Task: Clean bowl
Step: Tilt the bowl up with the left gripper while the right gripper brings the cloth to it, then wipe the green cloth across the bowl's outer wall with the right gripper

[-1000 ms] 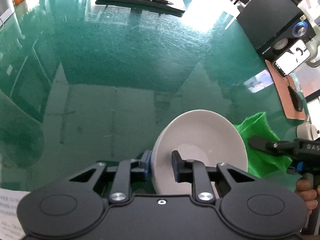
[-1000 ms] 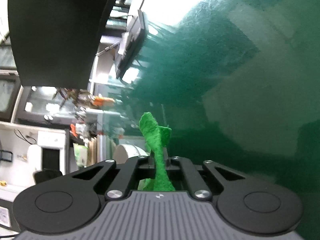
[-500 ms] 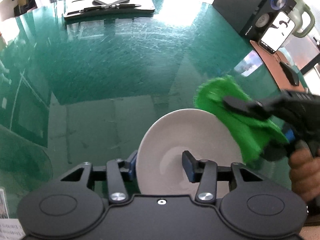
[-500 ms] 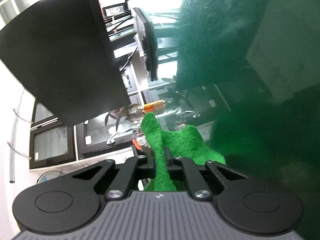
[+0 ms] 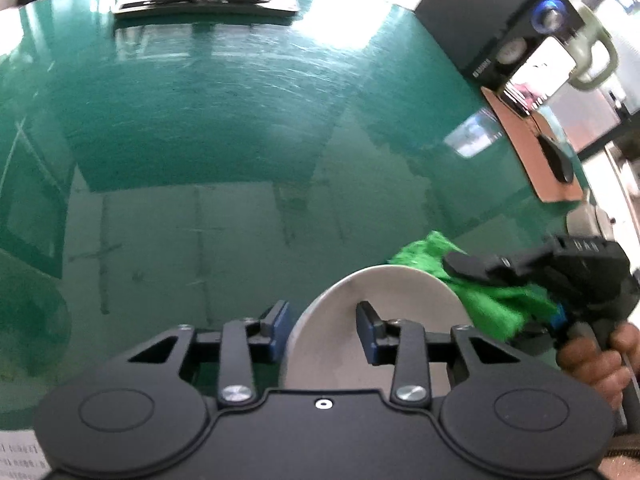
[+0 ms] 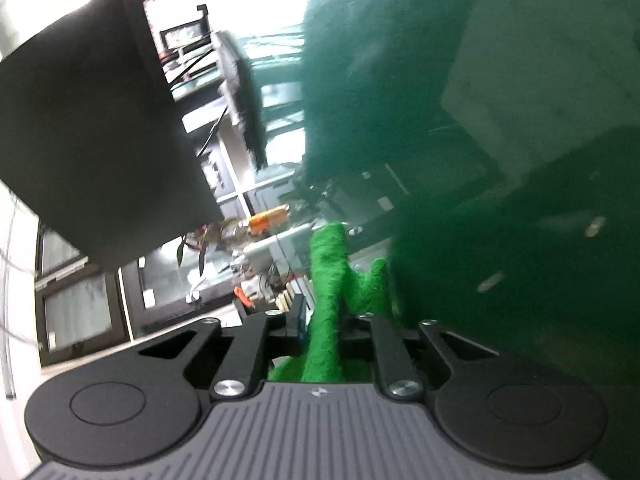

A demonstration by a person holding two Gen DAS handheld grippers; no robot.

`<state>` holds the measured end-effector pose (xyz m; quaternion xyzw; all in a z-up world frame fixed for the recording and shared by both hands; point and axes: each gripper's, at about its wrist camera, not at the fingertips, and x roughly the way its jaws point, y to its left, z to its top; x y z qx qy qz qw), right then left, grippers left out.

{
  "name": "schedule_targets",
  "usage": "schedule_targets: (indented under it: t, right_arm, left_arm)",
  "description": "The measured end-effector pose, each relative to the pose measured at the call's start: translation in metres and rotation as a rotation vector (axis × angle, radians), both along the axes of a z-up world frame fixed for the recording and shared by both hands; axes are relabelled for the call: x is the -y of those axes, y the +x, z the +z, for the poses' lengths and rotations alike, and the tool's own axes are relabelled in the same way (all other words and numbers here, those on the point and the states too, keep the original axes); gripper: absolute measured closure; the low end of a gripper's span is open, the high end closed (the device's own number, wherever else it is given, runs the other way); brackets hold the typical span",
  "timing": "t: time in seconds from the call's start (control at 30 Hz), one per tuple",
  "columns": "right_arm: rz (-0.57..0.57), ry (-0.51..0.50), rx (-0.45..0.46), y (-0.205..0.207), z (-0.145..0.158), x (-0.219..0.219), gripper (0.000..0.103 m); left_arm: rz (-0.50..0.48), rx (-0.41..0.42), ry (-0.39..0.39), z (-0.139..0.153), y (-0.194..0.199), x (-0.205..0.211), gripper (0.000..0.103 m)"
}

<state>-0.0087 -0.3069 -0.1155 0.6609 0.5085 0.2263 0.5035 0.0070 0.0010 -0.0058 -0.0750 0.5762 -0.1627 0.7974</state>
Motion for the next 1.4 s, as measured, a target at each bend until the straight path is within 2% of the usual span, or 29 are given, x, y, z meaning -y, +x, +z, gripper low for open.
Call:
schedule_targets:
  t: [0.1, 0.3, 0.4, 0.57, 0.7, 0.83, 0.97, 1.07, 1.4]
  right_arm:
    - [-0.006, 0.002, -0.001, 0.010, -0.003, -0.012, 0.086]
    - [0.070, -0.071, 0.046, 0.040, 0.004, -0.047, 0.086]
    - [0.063, -0.076, 0.048, 0.034, 0.007, -0.038, 0.086]
    - [0.022, -0.070, 0.004, 0.005, 0.006, 0.001, 0.086]
    - [0.009, -0.057, -0.029, -0.010, 0.003, 0.010, 0.084]
    - [-0.014, -0.041, -0.033, 0.006, -0.007, -0.006, 0.084]
    - [0.050, -0.034, 0.004, 0.043, -0.007, -0.047, 0.083]
    - [0.077, -0.054, 0.024, 0.052, -0.003, -0.058, 0.080]
    - [0.012, -0.056, -0.022, 0.004, 0.000, -0.006, 0.079]
  left_arm:
    - [-0.033, 0.008, 0.025, 0.000, 0.000, 0.006, 0.069]
    - [-0.055, 0.018, 0.049, 0.002, -0.002, 0.010, 0.072]
    - [-0.049, 0.020, 0.044, 0.002, -0.002, 0.009, 0.071]
    - [-0.055, 0.029, 0.053, 0.002, 0.000, 0.015, 0.071]
    - [-0.075, 0.040, 0.075, 0.002, 0.002, 0.022, 0.070]
    - [-0.082, 0.041, 0.082, 0.002, 0.003, 0.024, 0.070]
    - [-0.091, 0.045, 0.091, 0.002, 0.003, 0.028, 0.070]
    - [-0.090, 0.046, 0.092, 0.001, 0.002, 0.028, 0.068]
    - [-0.100, 0.053, 0.085, 0.001, 0.003, 0.030, 0.065]
